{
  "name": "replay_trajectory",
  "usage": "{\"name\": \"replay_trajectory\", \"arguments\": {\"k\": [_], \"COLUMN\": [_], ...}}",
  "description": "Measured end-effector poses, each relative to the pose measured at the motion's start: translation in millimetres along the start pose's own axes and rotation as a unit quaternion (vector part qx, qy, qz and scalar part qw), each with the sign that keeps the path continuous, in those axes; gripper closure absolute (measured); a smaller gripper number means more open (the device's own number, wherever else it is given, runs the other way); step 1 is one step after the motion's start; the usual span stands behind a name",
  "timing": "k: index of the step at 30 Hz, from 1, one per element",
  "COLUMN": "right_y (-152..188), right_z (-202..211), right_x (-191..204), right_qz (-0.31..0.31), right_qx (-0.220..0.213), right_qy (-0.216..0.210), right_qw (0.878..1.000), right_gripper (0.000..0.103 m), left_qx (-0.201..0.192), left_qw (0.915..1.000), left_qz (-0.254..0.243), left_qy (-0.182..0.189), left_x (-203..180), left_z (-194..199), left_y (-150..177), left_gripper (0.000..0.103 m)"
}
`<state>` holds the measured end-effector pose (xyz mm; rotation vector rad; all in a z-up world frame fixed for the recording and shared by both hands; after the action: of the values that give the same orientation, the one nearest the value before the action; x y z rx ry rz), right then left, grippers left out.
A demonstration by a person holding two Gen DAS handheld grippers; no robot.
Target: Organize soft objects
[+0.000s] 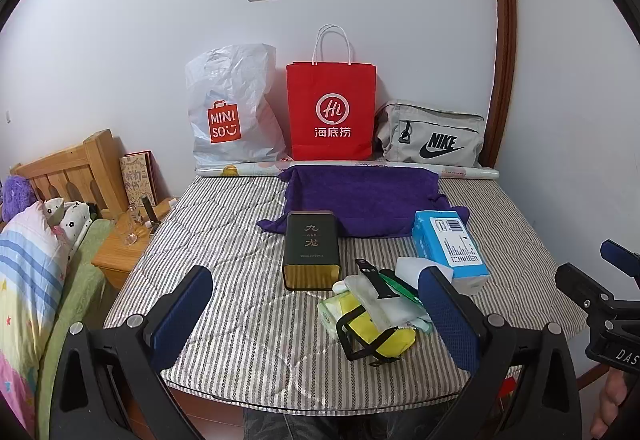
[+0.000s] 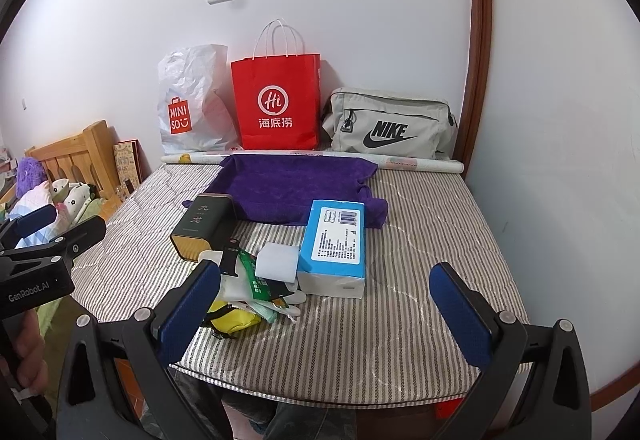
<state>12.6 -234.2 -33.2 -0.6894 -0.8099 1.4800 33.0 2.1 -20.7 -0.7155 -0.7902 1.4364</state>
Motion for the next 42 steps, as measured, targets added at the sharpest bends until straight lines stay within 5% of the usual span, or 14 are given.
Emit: {"name": "replay_trajectory", "arguments": {"k": [12,27,42], "right_y": [1,18,46], "right_z": [-2,-58,-118], "right_x": [1,-4,-42], "right_qz": [-0.001,-0.024,-0.045], "right_qx": [0.0,0.038,0.084], "right_qy": [-0.006,-0.043,-0.016], "right_qw": [1.0,0.998,0.995], "right_gripper": [0.0,0.0,0.0], "left_qx": [0.008,0.101,0.127], "left_qw": [0.9999,0.9939,0.9859], "left_qz": [-0.003,0.0,-0.063], "left_qy": [0.007,0.045,0.089], "left_x": [-11,-6,-61], "left_z": [-5,-76,-137], "left_y": [-1,29,41], "left_gripper": [0.0,0.0,0.023]}}
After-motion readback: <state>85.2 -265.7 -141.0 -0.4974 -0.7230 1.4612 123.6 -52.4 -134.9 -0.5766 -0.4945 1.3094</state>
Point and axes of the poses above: each gripper's, at about its wrist camera, not at the fingertips, and z roughly against the way its jaws point, x to its left, y to its underside, the point moved 5 cm from there along -z, roughly the way its jaws point, and after that the axes turned 3 degrees about -y, right-handed, at the moved point
